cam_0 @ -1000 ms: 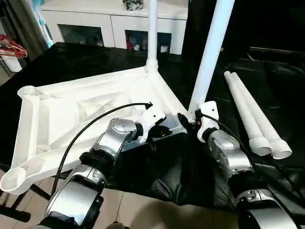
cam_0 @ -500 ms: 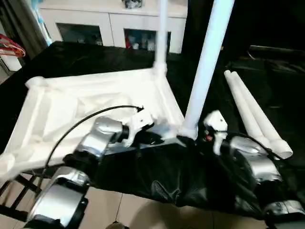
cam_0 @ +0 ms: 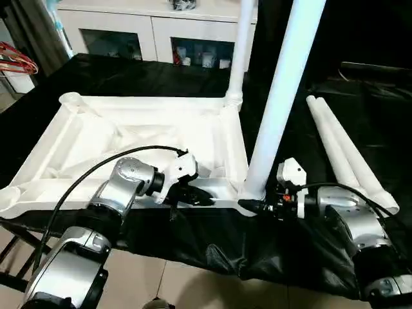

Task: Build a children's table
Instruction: Rotate leg to tighten

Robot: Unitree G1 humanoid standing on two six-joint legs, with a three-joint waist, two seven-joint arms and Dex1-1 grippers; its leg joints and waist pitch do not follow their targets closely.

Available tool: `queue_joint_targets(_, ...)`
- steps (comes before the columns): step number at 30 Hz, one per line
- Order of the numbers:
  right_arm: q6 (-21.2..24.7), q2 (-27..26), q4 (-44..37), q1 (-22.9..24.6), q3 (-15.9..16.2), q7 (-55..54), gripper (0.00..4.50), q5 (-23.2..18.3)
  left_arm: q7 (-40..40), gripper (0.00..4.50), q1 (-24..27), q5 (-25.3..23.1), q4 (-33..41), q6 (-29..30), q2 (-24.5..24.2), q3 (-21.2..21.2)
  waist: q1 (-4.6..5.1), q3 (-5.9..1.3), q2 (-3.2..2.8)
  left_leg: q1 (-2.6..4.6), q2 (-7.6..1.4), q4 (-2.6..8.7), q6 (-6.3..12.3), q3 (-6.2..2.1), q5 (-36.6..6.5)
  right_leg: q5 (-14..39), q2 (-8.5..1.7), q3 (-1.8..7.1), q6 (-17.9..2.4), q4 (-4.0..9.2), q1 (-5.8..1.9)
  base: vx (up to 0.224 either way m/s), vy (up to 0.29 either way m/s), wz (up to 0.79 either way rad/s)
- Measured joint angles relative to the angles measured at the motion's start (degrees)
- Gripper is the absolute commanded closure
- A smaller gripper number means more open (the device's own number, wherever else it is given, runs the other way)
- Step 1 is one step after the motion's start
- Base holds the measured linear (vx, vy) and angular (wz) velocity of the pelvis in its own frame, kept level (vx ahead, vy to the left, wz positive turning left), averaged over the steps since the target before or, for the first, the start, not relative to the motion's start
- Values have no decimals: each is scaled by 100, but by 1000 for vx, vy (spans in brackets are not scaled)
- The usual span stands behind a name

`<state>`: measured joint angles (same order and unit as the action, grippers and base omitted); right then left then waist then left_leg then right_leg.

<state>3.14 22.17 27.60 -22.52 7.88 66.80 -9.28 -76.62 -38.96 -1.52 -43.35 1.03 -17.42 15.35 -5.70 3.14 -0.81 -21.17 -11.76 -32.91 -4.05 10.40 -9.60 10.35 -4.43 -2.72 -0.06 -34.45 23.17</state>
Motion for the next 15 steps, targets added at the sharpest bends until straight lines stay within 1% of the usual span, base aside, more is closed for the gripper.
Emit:
queue_joint_targets(3, 47, -85, 28, 8, -87, -221, 173, 23, 204, 450, 2, -25, -28, 3, 62, -32, -9, -1, 2, 5, 0, -3, -1, 0, 1, -2, 0, 1, -3, -2, -3, 0, 0, 0)
queue_joint_targets(5, 57, -357, 224, -63, -281, -863, 173, 95, 636, 450, -29, -99, -109, 27, 180, -114, 13, -3, 4, 12, 0, -8, -1, 0, 2, -6, 0, 3, -9, -6, -7, 0, 0, 0)
queue_joint_targets(6, 46, -464, 345, -128, -354, -1241, 173, 133, 864, 450, -85, -125, -200, 49, 268, -139, 46, -3, 4, 14, 1, -12, -2, 1, 2, -8, -1, 5, -12, -5, -7, 0, 0, 0)
queue_joint_targets(9, -26, -886, 885, -491, -569, -2554, 174, 361, 1737, 450, -313, -271, -502, 191, 629, -207, 100, -3, 6, 16, 3, -17, -3, 1, 3, -16, -1, 9, -22, -2, -6, 0, 0, 0)
queue_joint_targets(12, -59, -1188, 1183, -703, -717, -3485, 174, 477, 2329, 450, -452, -330, -672, 316, 865, -240, 91, -3, 5, 17, 3, -13, -3, 1, 3, -16, -1, 8, -21, -3, -7, 0, 0, 0)
queue_joint_targets(14, -68, -1321, 1303, -797, -767, -3916, 174, 522, 2574, 450, -476, -353, -694, 383, 977, -281, 88, -4, 3, 17, 3, -11, -3, 0, 3, -17, -1, 8, -22, -2, -7, 0, 0, 0)
queue_joint_targets(15, -87, -1487, 1433, -910, -865, -4285, 174, 556, 2782, 450, -510, -397, -726, 431, 1070, -318, 90, -6, -2, 16, 3, -12, -3, 0, 3, -18, -1, 9, -23, -4, -6, 0, 0, 0)
